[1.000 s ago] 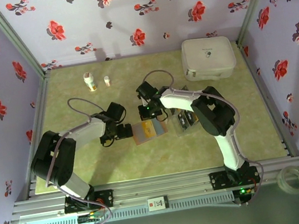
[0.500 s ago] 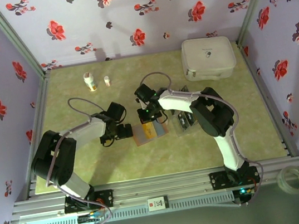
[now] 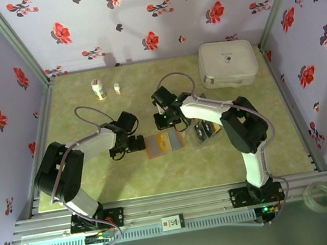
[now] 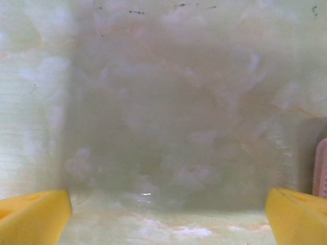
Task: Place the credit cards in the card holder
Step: Insert the credit card into the card slot.
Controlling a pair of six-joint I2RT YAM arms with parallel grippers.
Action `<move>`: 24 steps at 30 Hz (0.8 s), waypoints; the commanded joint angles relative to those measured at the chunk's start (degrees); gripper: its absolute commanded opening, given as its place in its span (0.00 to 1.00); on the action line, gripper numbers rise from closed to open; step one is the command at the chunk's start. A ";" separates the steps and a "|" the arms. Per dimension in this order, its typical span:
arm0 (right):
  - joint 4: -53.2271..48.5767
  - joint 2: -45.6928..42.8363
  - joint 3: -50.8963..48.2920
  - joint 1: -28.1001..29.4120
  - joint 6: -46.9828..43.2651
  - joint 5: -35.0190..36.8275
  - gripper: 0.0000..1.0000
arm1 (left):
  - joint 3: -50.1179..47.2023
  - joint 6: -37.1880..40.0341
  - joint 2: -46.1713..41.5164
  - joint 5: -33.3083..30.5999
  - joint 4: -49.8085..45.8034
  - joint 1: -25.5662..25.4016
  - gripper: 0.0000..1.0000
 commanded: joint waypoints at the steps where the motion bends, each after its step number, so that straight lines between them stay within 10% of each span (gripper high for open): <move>1: 0.02 -2.53 -4.34 -0.50 0.78 2.64 0.08 | -0.24 0.81 3.23 1.19 3.82 -0.08 1.00; 24: 2.59 -1.25 -8.25 0.75 2.53 0.98 0.00 | 0.25 1.00 4.11 1.26 3.90 -0.09 1.00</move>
